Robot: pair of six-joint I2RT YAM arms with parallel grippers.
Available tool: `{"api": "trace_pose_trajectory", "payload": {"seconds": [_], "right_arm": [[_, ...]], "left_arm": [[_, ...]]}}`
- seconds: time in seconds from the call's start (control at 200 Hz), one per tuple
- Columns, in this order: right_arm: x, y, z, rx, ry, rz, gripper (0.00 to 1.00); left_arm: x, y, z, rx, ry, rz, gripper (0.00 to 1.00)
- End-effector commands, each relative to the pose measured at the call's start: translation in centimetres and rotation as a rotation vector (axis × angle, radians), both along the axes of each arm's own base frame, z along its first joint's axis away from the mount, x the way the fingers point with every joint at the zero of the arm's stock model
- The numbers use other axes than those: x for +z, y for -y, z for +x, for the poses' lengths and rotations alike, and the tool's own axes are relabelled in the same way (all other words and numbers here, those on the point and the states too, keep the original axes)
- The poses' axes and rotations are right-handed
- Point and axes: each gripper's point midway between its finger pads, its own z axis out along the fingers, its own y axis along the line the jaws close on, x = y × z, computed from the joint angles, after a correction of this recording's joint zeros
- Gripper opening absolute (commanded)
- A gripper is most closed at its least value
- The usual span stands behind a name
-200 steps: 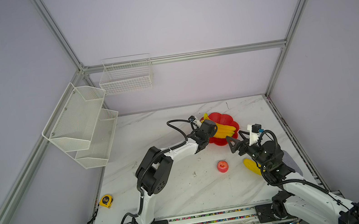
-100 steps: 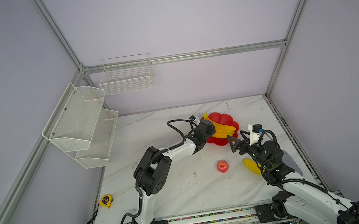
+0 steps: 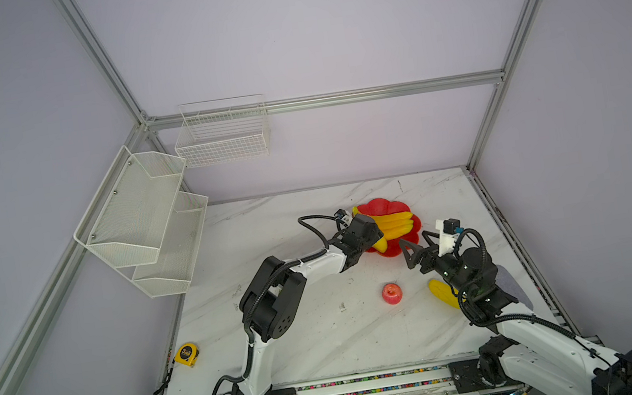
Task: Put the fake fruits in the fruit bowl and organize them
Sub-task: 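Open the left gripper to release the mango while the right arm draws back, then move the left gripper over the elongated yellow fruit nearer the right arm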
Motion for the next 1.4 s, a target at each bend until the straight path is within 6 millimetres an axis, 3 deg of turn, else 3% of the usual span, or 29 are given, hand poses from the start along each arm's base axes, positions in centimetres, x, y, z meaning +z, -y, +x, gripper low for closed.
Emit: {"api": "trace_pose_trajectory", "payload": {"seconds": [0.0, 0.185, 0.31, 0.425, 0.59, 0.695, 0.76, 0.875, 1.06, 1.15, 1.28, 1.395], "right_arm": [[0.6, 0.4, 0.0, -0.017, 0.022, 0.017, 0.97], [0.3, 1.4, 0.4, -0.055, -0.014, 0.066, 0.97], [0.2, 4.4, 0.4, -0.138, -0.083, 0.228, 0.97], [-1.7, 7.2, 0.4, -0.241, -0.253, 0.292, 0.97], [-0.6, 9.8, -1.6, -0.329, -0.373, 0.324, 0.97], [-0.4, 10.5, -2.9, -0.378, -0.434, 0.344, 0.97], [-0.7, 10.1, -3.7, -0.365, -0.464, 0.379, 0.97], [-0.1, 9.7, -5.3, -0.342, -0.446, 0.461, 0.97], [3.2, 10.4, -8.7, -0.359, -0.349, 0.505, 0.97], [4.0, 9.8, -9.5, -0.318, -0.342, 0.504, 0.97], [3.2, 8.6, -10.2, -0.256, -0.404, 0.466, 0.97], [4.5, 8.9, -11.7, -0.255, -0.347, 0.470, 0.97]], "left_arm": [[2.2, -0.4, 0.2, -0.012, 0.057, 0.003, 0.79], [5.1, -0.9, -0.4, -0.088, 0.144, 0.068, 0.81], [7.0, -0.2, -2.2, -0.270, 0.239, 0.163, 0.81], [7.9, 2.5, -5.9, -0.602, 0.418, 0.270, 0.81], [7.0, 7.5, -13.2, -1.105, 0.785, 0.381, 0.81], [6.3, 9.5, -17.3, -1.348, 1.066, 0.410, 0.81], [6.6, 10.7, -18.7, -1.411, 1.184, 0.380, 0.81], [6.7, 12.7, -19.6, -1.502, 1.285, 0.283, 0.81], [5.3, 15.2, -20.0, -1.583, 1.292, 0.163, 0.81], [4.9, 16.0, -20.0, -1.594, 1.299, 0.154, 0.82], [4.2, 17.2, -20.5, -1.625, 1.283, 0.179, 0.83], [3.0, 18.6, -20.0, -1.639, 1.220, 0.267, 0.83]]}}
